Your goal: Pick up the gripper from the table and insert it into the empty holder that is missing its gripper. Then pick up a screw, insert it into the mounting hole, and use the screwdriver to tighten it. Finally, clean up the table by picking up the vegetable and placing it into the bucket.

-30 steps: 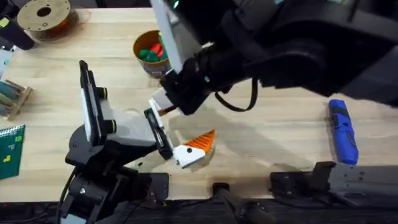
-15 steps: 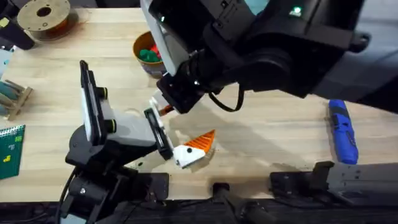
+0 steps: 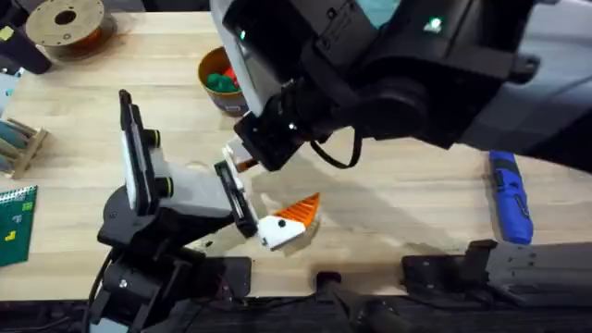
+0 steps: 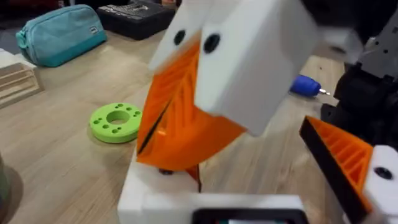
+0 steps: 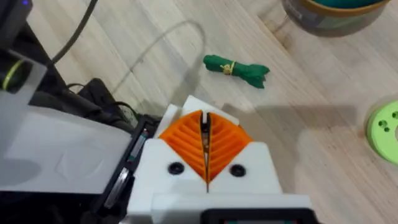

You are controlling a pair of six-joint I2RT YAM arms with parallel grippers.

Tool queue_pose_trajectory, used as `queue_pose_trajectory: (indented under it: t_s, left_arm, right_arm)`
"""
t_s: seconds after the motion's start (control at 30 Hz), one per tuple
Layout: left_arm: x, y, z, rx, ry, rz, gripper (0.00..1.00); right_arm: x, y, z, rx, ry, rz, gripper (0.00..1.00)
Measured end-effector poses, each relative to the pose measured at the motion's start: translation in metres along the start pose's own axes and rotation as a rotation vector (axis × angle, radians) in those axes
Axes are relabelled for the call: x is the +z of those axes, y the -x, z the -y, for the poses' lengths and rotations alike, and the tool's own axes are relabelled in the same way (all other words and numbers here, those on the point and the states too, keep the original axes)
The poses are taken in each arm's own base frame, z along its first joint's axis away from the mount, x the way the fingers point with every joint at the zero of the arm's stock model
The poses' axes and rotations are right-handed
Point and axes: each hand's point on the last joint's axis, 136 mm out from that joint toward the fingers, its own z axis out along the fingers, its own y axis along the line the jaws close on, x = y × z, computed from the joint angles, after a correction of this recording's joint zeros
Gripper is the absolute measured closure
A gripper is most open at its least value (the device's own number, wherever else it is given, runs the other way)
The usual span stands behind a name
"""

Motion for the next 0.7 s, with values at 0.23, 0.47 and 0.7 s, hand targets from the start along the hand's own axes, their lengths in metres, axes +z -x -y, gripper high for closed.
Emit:
queue_pose_trajectory:
  t_s: [0.23, 0.47, 0.7]
  left_arm:
    - [0.0, -0.0002, -0.0001, -0.019, 0.0, -0.001, 0.015]
    - [0.0, -0.0001, 0.0, -0.025, 0.0, 0.0, 0.014]
    - [0.0, 0.0, -0.0006, -0.025, 0.003, 0.0, 0.014]
  right_arm:
    - [0.0025, -0.0008, 0.0002, 0.018, 0.003, 0.004, 0.995]
    - [0.0026, -0.0014, -0.0006, 0.022, 0.009, 0.001, 0.995]
    - [0.0039, 0.0016, -0.0008, 0.038, 0.012, 0.017, 0.995]
